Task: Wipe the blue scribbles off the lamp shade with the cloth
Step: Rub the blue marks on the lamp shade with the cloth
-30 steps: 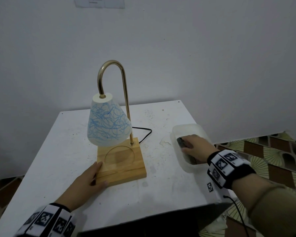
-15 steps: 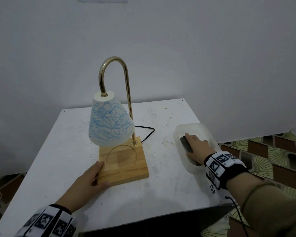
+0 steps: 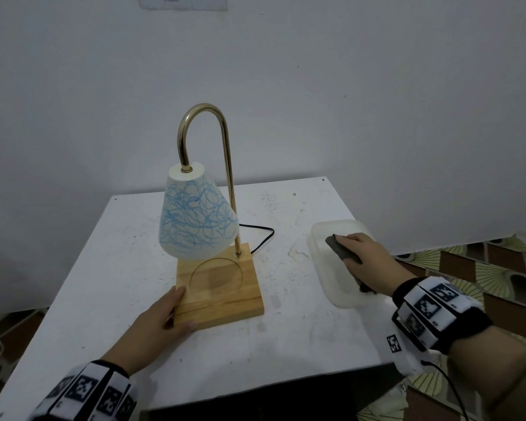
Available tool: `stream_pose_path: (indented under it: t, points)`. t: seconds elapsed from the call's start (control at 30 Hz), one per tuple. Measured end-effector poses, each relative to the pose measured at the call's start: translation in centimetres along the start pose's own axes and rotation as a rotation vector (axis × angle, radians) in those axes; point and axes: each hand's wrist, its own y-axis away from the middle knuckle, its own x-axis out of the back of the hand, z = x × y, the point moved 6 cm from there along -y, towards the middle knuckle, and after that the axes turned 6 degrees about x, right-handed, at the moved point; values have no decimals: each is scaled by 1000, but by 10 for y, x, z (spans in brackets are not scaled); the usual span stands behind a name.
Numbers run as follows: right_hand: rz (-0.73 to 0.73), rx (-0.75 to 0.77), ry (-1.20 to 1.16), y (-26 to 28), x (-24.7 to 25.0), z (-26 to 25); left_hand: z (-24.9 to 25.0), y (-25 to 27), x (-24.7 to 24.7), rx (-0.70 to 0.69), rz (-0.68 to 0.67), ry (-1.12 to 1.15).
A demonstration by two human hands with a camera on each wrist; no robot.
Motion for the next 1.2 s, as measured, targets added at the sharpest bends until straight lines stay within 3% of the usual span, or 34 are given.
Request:
stream_pose_path:
  t: [0.13,0.27,0.57,0.87,1.2]
  points:
    - [87,157,-80,35,11,-20,1,0,0,-4,-1,13]
    - [41,147,-64,63,1,-20,0,0,0,1,-3,-4]
    - [123,153,-55,76,-12,-19,2,2,-1,7,9,-7]
    - [106,194,-8,30,-11,-20,-3,0,0,8,15,18]
    - [73,114,-34,-30,-6,-20,-5,-5,0,-14,-23,37]
